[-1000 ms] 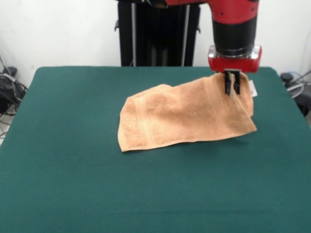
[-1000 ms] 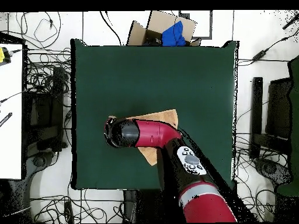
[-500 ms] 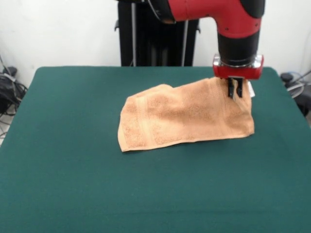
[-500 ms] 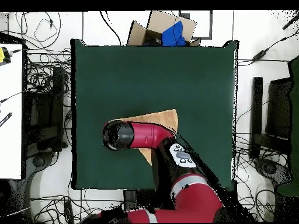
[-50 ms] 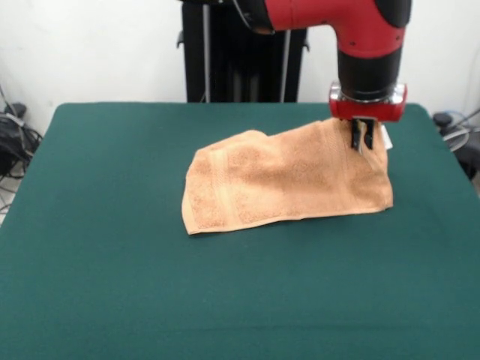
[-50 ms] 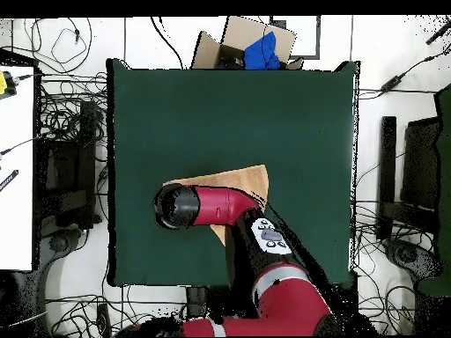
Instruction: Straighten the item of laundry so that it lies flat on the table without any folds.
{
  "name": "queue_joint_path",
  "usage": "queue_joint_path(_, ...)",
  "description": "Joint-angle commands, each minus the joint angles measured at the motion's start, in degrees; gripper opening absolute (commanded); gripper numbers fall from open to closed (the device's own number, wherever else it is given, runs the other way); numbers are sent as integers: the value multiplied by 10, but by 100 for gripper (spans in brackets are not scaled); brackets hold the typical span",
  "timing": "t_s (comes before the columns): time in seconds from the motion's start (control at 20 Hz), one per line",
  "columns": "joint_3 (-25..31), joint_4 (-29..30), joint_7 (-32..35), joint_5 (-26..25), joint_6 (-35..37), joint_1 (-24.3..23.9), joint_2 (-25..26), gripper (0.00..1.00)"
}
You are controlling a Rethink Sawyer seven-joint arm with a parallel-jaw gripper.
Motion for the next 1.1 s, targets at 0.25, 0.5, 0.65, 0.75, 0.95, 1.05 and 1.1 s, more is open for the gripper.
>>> queue_joint_path(0.25, -9, 17, 81, 30, 61, 11, -82, 0)
queue_joint_path(0.5, -13, 19, 90, 33, 41, 12, -75, 0)
queue_joint_path(0.65, -22, 13, 96, 20, -18, 18, -29, 0)
queue_joint_path(0.75, -23, 11, 93, 16, -39, 15, -11, 0)
queue_joint_path(0.95, -36, 5, 95, 10, -58, 23, 6, 0)
queue_joint_path(1.05, -39, -1, 94, 8, -66, 25, 18, 0)
queue_joint_path(1.1, -41, -4, 93, 9, -69, 26, 22, 0)
